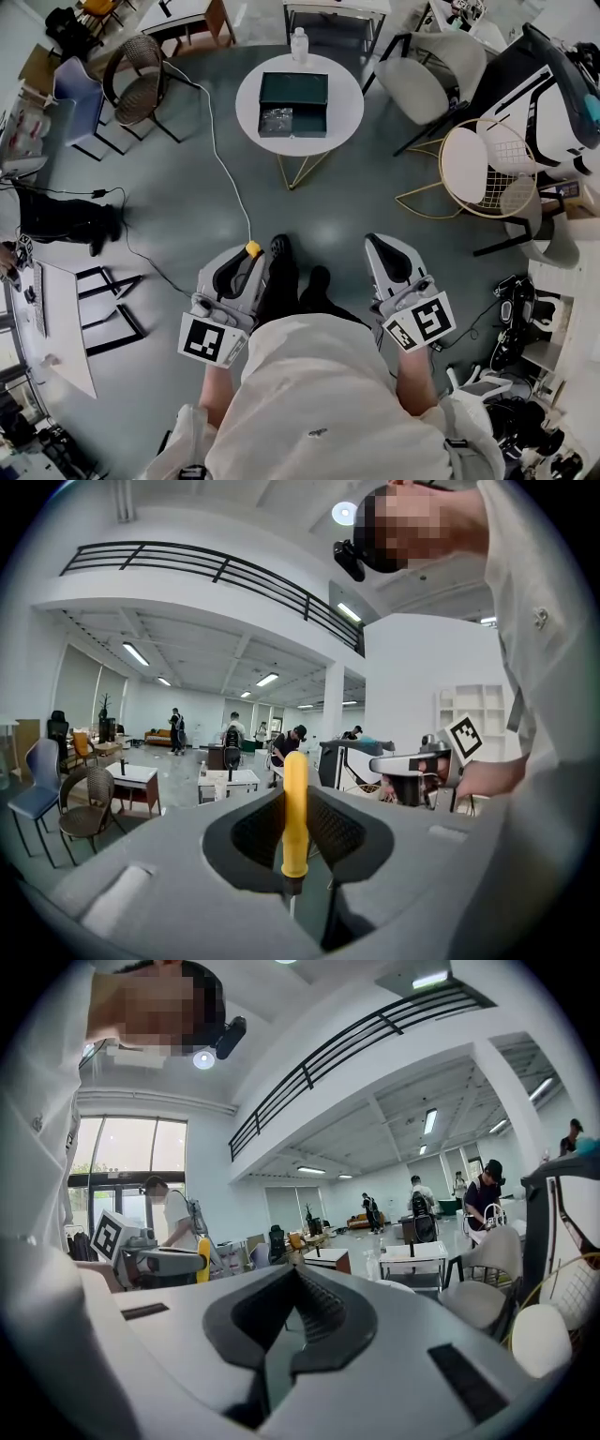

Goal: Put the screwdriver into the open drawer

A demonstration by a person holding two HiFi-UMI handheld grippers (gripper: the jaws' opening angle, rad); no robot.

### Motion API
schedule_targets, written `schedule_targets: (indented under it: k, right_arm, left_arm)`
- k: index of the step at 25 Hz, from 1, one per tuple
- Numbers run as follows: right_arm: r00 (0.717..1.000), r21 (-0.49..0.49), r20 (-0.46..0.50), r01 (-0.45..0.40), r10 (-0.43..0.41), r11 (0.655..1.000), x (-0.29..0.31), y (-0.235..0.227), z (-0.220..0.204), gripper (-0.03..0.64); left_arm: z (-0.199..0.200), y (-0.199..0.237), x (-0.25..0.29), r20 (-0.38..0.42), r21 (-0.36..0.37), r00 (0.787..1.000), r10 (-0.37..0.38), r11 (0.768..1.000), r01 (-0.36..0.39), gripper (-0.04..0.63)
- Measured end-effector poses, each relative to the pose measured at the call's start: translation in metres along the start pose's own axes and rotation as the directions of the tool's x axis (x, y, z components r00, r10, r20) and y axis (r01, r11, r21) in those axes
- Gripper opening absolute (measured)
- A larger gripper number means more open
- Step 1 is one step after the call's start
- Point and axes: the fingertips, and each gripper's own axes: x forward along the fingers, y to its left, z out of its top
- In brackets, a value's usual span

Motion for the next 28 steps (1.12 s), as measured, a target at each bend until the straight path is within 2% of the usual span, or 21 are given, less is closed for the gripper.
schedule_targets:
  k: [5, 14, 22, 28]
  right_arm:
    - [0.999, -0.003, 0.009, 0.049, -0.049, 0.999, 0.021, -0.003, 0.014, 0.006]
    - [0.992, -0.008, 0.041, 0.117, -0.117, 0.993, 0.079, -0.013, 0.038, 0.006]
    - [0.986, 0.016, 0.056, 0.154, -0.155, 0.988, 0.135, -0.014, 0.047, 0.006]
    - [0.980, 0.042, 0.049, 0.192, -0.194, 0.980, 0.158, -0.015, 0.047, 0.006]
  left_arm:
    - [0.009, 0.029, 0.021, 0.002, -0.011, 0.999, -0.047, 0.999, 0.047, 0.078]
    - [0.035, 0.087, 0.064, 0.034, 0.034, 0.989, -0.142, 0.989, 0.141, 0.078]
    - [0.042, 0.145, 0.085, 0.047, 0.021, 0.982, -0.183, 0.983, 0.183, 0.078]
    - [0.044, 0.170, 0.098, 0.044, 0.014, 0.976, -0.216, 0.976, 0.215, 0.078]
